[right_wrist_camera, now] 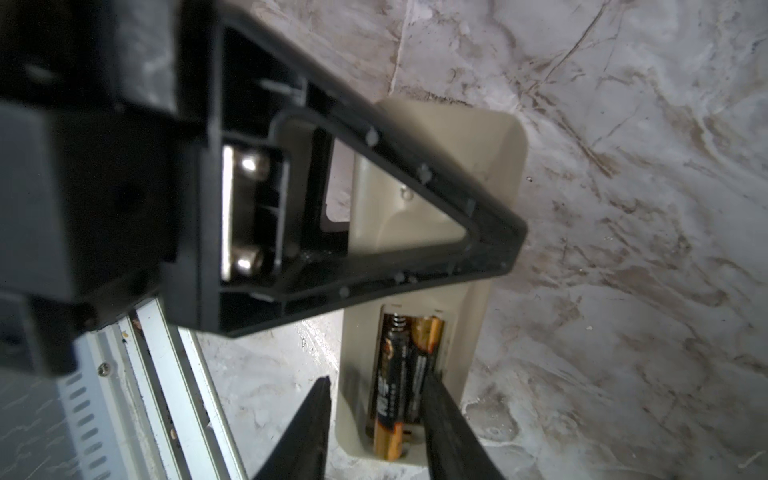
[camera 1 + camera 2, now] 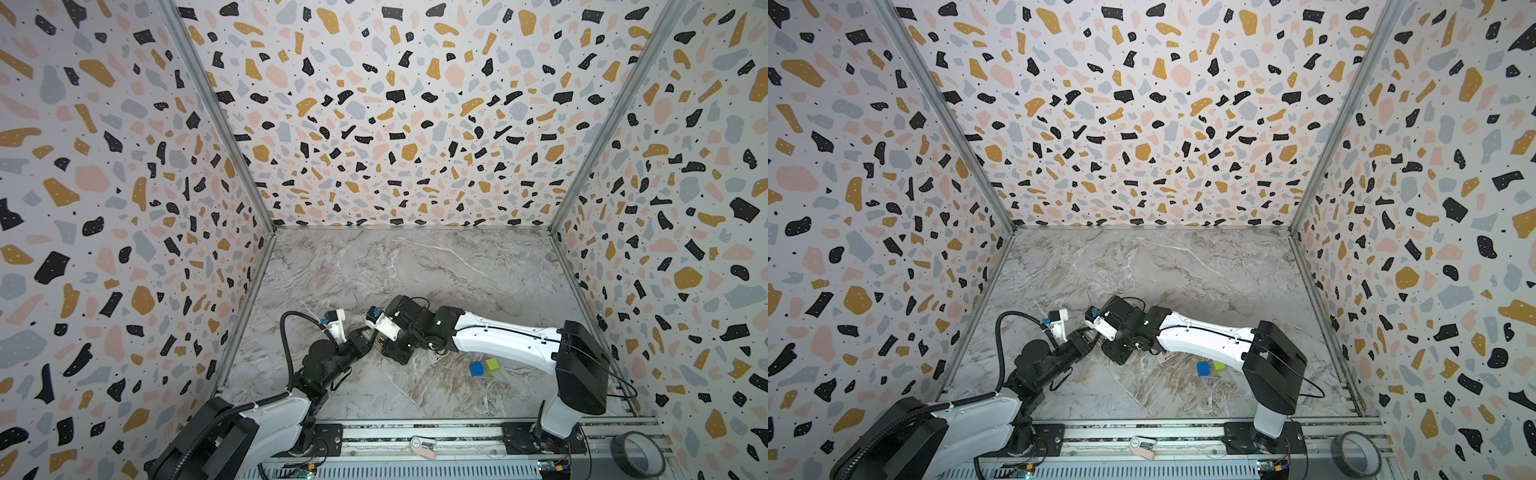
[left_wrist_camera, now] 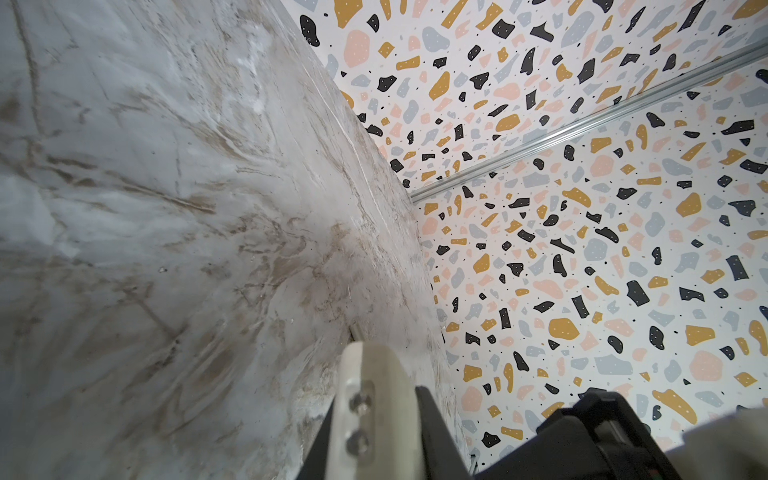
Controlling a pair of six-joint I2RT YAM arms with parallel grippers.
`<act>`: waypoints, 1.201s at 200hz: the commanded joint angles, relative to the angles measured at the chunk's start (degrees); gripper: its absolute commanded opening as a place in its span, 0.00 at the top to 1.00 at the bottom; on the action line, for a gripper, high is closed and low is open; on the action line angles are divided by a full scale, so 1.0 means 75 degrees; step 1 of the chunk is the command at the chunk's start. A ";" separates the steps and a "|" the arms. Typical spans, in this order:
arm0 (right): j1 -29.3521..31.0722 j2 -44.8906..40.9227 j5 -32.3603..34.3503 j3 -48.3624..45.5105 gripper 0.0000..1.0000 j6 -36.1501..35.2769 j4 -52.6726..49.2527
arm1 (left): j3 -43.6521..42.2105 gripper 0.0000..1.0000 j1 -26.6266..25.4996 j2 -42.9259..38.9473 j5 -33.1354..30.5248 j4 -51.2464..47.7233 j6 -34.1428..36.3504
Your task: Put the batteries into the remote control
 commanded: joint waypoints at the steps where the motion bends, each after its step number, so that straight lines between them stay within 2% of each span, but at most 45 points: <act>1: 0.0002 -0.0536 0.0378 0.0199 0.57 -0.0030 -0.0195 | -0.0319 1.00 -0.0075 -0.0078 0.0340 0.0695 -0.0074; 33: 0.0029 -0.0862 0.0520 0.0265 0.52 -0.0153 -0.0318 | -0.0281 1.00 -0.0085 -0.0105 0.0448 0.0624 -0.0072; 57: 0.0083 -0.1196 0.0492 0.0056 0.44 -0.0457 -0.0208 | -0.0184 1.00 -0.0081 -0.0124 0.0657 0.0542 -0.0050; 99: 0.0837 -0.2188 0.0720 -0.0931 0.39 -0.2214 0.0312 | -0.0047 1.00 -0.0075 -0.0169 0.1115 0.0451 -0.0104; 141: 0.0981 -0.3436 0.0075 -0.2167 0.35 -0.3520 0.1244 | 0.0110 1.00 -0.0081 -0.0293 0.1596 0.0135 -0.0076; 172: 0.0975 -0.4030 0.0050 -0.2811 0.36 -0.4312 0.1642 | 0.0223 1.00 -0.0078 -0.0524 0.1941 -0.0389 0.0082; 201: 0.0928 -0.4094 0.0009 -0.3088 0.48 -0.4910 0.1784 | 0.0314 1.00 -0.0081 -0.0722 0.2199 -0.0783 0.0231; 240: 0.0599 -0.3826 -0.0721 -0.3098 0.53 -0.5049 0.2041 | 0.0339 1.00 -0.0086 -0.0736 0.2457 -0.0727 0.0255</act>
